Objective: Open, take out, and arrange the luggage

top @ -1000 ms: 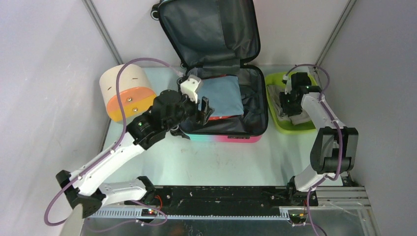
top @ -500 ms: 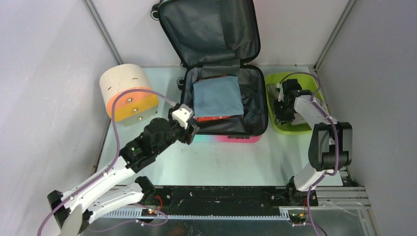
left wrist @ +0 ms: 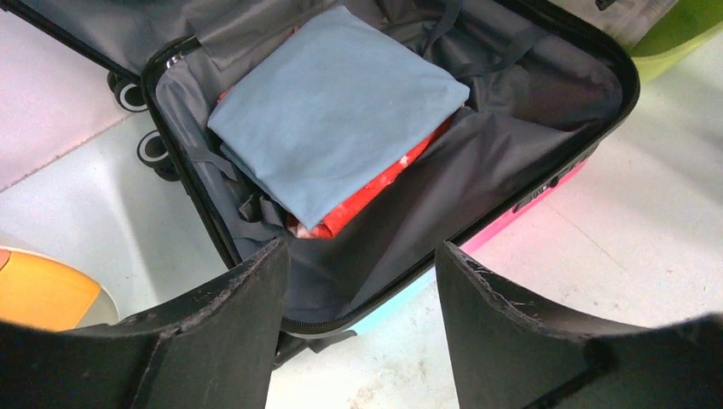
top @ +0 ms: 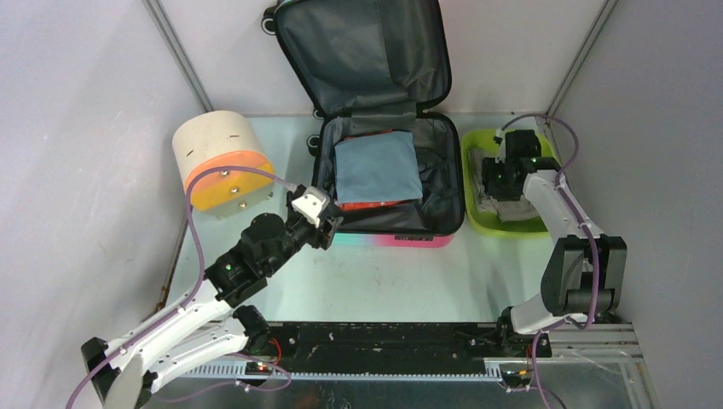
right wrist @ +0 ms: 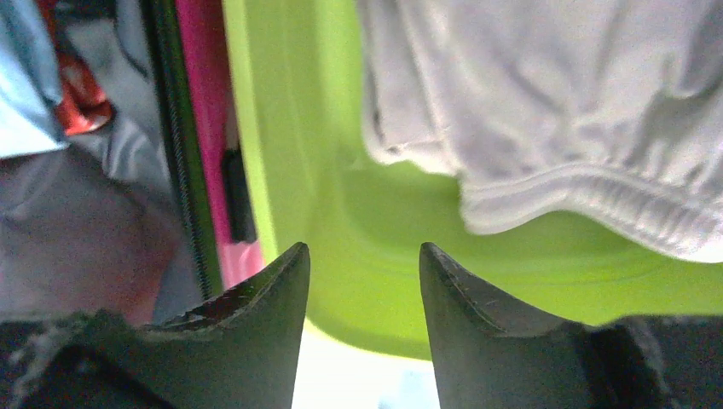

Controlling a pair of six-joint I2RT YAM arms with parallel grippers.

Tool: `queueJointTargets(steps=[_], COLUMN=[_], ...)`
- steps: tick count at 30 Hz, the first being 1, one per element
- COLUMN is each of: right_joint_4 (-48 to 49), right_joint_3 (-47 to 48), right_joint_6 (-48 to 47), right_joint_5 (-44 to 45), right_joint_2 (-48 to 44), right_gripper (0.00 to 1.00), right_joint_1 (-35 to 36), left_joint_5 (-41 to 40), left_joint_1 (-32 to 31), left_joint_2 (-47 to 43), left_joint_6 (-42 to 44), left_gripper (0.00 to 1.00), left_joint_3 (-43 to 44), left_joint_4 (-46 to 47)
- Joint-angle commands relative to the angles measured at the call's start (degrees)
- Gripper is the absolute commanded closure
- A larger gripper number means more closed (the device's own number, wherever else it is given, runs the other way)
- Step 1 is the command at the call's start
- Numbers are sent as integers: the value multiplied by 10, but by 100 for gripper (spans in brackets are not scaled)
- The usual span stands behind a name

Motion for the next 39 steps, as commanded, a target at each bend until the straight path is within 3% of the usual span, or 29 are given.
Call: queueJointTargets(steps=[1,5,7,12,20,22,24,25,26,27,28,34,39], right_joint_4=[56,66,73,88,78,78,75,70,66,59,55,10,-14], right_joint_3=[22,29,31,38,58,59,59,59,59,59,60,59,59], right_joint_6=[-52,-76,-92,-120,-148,-145,-140,-134,-131,-124,-121,-80,-27], right_joint_5=[42,71,68,69,148,141,132,130,122,114,94,31,-5], right_joint_2=[7,44,63,111,197,203,199,195,182,174,158,105,120], right_gripper=[45,33,32,30,32,37,52,68,76,91,97,100,99], right_joint_1=[-8,-7,-7,1,35,34,34,34,36,36,36,28,27], left_joint_5=[-2,-11,-22,-41,-65,-66,-66,-67,-68,-69,-71,-72,-75], left_joint_1=[-3,-3,-2,-3,-3,-2,-3,-3,-2,-2,-2,-2,-2], left_joint_2=[-10,-11,-10,-12,-18,-21,-25,-27,-29,-31,-32,-45,-51], left_joint_6=[0,1,5,11,17,17,17,18,18,18,19,21,34], left_gripper=[30,30,30,30,30,30,30,30,30,30,30,30,30], left_joint_3=[2,2,4,2,3,3,3,3,2,1,1,1,-4], left_joint_4=[41,40,37,41,40,39,37,37,37,37,37,31,28])
